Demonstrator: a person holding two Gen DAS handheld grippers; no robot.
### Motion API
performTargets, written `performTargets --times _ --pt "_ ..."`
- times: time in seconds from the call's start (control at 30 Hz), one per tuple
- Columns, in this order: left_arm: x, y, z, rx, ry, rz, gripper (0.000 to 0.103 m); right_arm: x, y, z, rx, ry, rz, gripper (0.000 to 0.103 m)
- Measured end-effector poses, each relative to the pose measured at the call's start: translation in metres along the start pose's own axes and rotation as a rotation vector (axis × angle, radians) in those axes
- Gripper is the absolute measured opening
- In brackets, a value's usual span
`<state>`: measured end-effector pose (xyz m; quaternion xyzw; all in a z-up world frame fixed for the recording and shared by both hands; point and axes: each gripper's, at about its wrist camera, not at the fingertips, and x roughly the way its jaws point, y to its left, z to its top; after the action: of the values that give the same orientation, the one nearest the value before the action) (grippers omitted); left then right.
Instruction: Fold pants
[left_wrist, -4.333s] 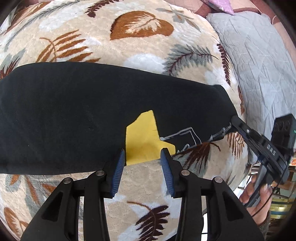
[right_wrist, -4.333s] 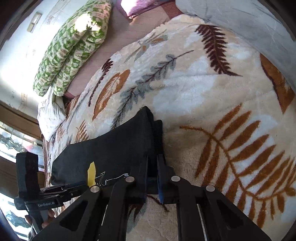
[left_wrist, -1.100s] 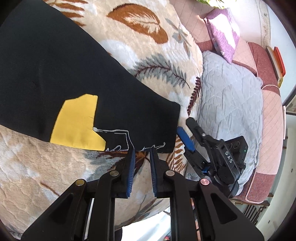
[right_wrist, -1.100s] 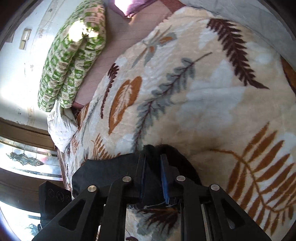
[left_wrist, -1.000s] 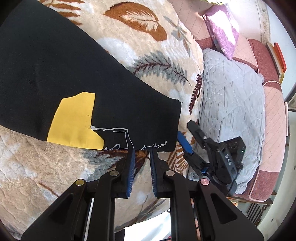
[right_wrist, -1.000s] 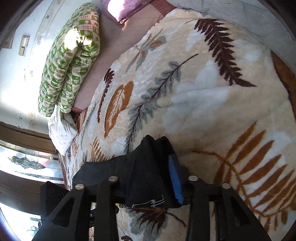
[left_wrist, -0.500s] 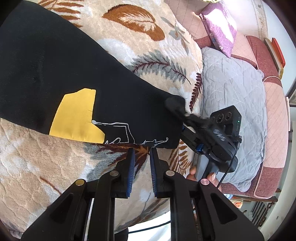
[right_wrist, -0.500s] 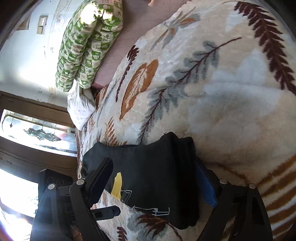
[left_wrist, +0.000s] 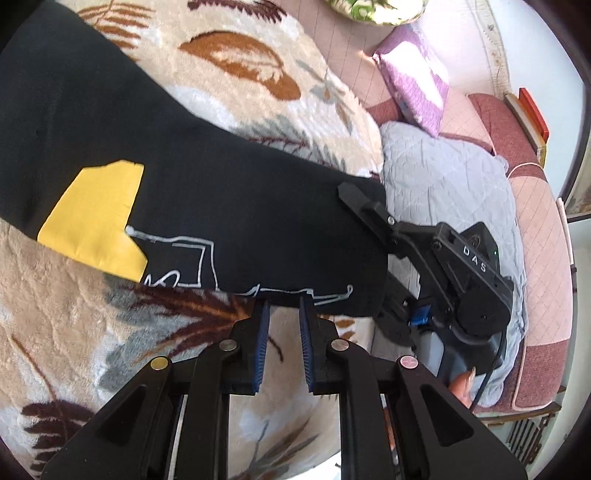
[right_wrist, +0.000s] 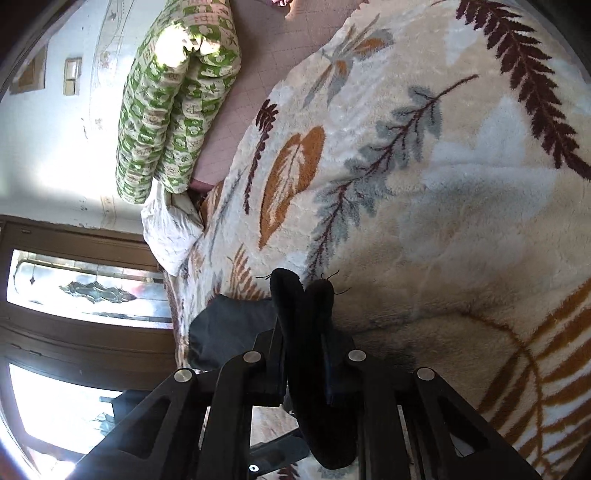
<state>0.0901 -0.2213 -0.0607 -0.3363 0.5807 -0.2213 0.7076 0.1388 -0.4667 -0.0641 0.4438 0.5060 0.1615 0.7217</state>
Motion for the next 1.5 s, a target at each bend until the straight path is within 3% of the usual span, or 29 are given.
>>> performTargets --times 0.13,0.2,0.33,0.37,0.5,0.67,0.77,0.83,0.87,0.9,1.2,1.5 --pt "0.001 0.002 -0.002 -0.022 -0.049 -0.036 0.015 -0.001 -0.002 0.001 0.038 -0.017 0.020 0.014" --pt "0.003 0.007 -0.005 -0.052 -0.043 -0.058 0.028 0.000 -0.005 0.004 0.063 -0.025 0.023 0.015" --pt "0.010 0.018 -0.012 -0.161 -0.006 -0.130 0.033 0.002 -0.011 0.008 0.084 -0.026 0.026 0.018" --pt "0.011 0.019 -0.012 -0.167 -0.003 -0.134 0.038 0.002 -0.012 0.008 0.086 -0.024 0.026 0.018" --pt "0.016 0.017 -0.003 -0.195 -0.032 -0.087 0.062 0.003 -0.015 0.008 0.093 -0.023 0.026 0.018" --pt "0.027 0.020 0.007 -0.275 -0.047 -0.057 0.063 0.003 -0.023 0.008 0.114 -0.025 0.038 0.018" --pt "0.037 0.022 0.004 -0.304 -0.011 -0.033 0.058 0.002 -0.026 0.008 0.130 -0.031 0.052 0.018" --pt "0.041 0.024 0.007 -0.311 0.020 -0.051 0.034 0.002 -0.027 0.008 0.138 -0.038 0.056 0.018" --pt "0.043 0.025 0.008 -0.318 0.050 -0.069 0.017 0.002 -0.028 0.007 0.145 -0.042 0.059 0.018" --pt "0.045 0.025 0.010 -0.329 0.079 -0.083 0.011 0.002 -0.029 0.007 0.151 -0.043 0.061 0.018" --pt "0.033 0.022 0.015 -0.322 0.114 -0.138 0.006 -0.004 -0.023 0.002 0.149 -0.067 0.033 0.018" --pt "-0.007 0.036 0.028 -0.353 0.077 -0.208 0.006 0.000 0.025 -0.003 0.069 -0.068 -0.012 0.018"
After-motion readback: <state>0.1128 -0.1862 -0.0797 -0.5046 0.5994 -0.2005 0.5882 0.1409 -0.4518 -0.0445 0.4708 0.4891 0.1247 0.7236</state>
